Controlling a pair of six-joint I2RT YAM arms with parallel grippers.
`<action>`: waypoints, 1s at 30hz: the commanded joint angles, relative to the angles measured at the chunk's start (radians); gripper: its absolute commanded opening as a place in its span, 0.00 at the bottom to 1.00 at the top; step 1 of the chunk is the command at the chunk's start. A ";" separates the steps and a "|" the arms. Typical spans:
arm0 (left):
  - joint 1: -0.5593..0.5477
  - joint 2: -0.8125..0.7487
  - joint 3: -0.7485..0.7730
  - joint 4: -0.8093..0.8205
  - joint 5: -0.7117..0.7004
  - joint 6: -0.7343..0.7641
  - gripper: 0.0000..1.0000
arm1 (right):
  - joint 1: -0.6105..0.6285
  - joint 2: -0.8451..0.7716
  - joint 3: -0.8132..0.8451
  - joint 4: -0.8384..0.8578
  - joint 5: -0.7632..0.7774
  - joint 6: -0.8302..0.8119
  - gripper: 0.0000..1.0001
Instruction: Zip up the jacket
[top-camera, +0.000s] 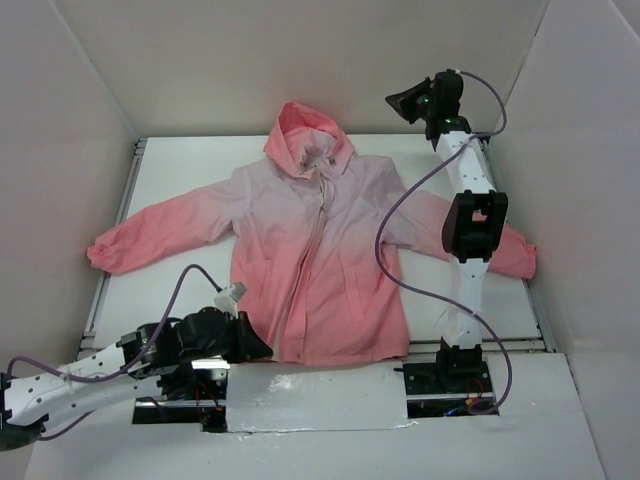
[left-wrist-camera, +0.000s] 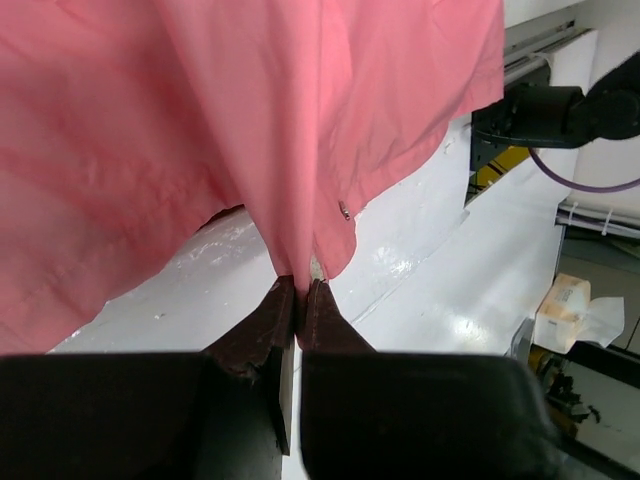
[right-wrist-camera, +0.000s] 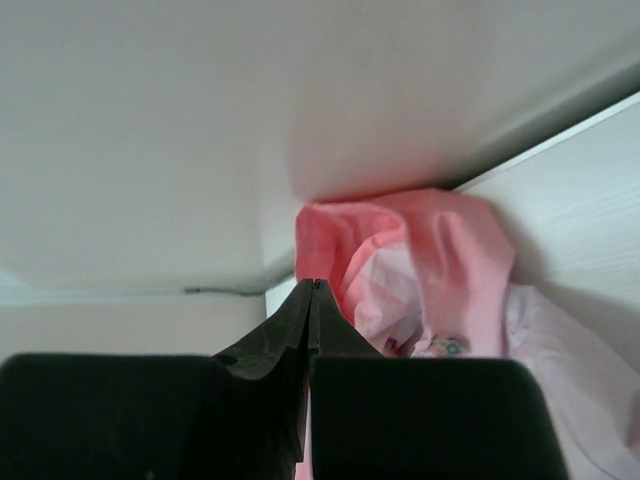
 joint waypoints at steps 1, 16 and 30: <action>-0.008 0.021 0.035 -0.052 0.031 -0.051 0.00 | 0.081 -0.018 -0.045 0.074 -0.128 -0.017 0.00; 0.451 0.859 0.866 -0.174 -0.184 0.407 0.99 | 0.154 -0.669 -0.957 0.276 -0.139 -0.076 0.77; 0.671 1.657 1.464 -0.048 0.065 0.843 0.99 | 0.058 -0.936 -1.104 0.124 -0.188 -0.106 0.80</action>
